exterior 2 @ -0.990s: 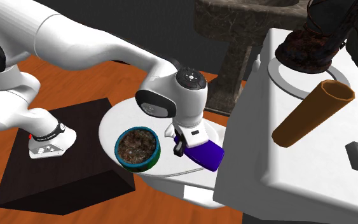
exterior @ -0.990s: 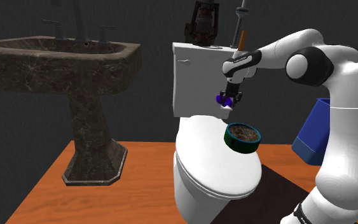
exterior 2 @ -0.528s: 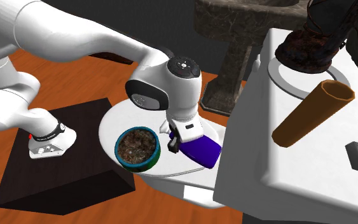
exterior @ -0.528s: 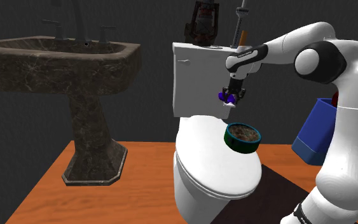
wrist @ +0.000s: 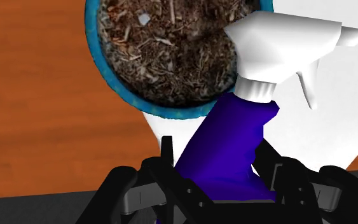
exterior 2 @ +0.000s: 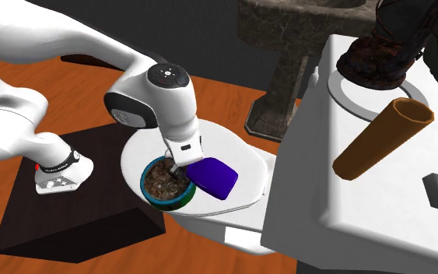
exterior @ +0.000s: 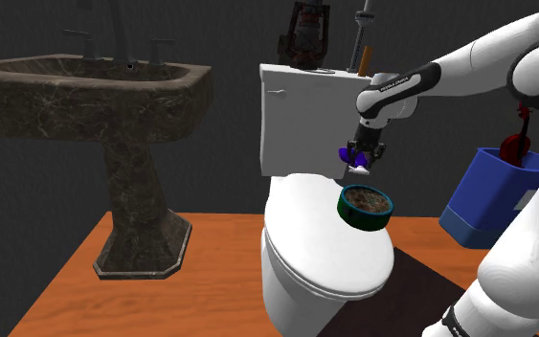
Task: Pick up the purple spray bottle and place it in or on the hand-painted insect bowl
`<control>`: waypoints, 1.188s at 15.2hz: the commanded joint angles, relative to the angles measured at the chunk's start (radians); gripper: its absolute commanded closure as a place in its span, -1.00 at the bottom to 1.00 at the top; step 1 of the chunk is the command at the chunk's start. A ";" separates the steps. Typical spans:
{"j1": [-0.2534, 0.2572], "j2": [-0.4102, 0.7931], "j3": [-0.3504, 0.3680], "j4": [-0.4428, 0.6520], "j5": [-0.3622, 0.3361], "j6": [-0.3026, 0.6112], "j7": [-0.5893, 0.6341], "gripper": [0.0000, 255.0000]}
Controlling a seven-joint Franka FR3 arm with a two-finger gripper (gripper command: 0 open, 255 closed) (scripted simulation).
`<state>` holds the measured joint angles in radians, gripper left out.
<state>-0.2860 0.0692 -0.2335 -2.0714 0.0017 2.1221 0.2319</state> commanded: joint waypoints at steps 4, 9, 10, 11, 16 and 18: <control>0.002 -0.201 0.002 -0.234 -0.055 0.038 0.036 1.00; -0.009 -0.349 0.011 -0.399 -0.093 0.057 0.063 1.00; -0.009 -0.341 0.010 -0.406 -0.092 0.072 0.063 1.00; -0.009 -0.333 0.009 -0.414 -0.092 0.087 0.062 1.00; -0.008 -0.291 0.004 -0.447 -0.087 0.163 0.058 1.00; -0.007 -0.271 0.002 -0.459 -0.084 0.193 0.055 1.00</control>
<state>-0.2936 -0.2124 -0.2308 -2.5250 -0.0838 2.2994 0.2885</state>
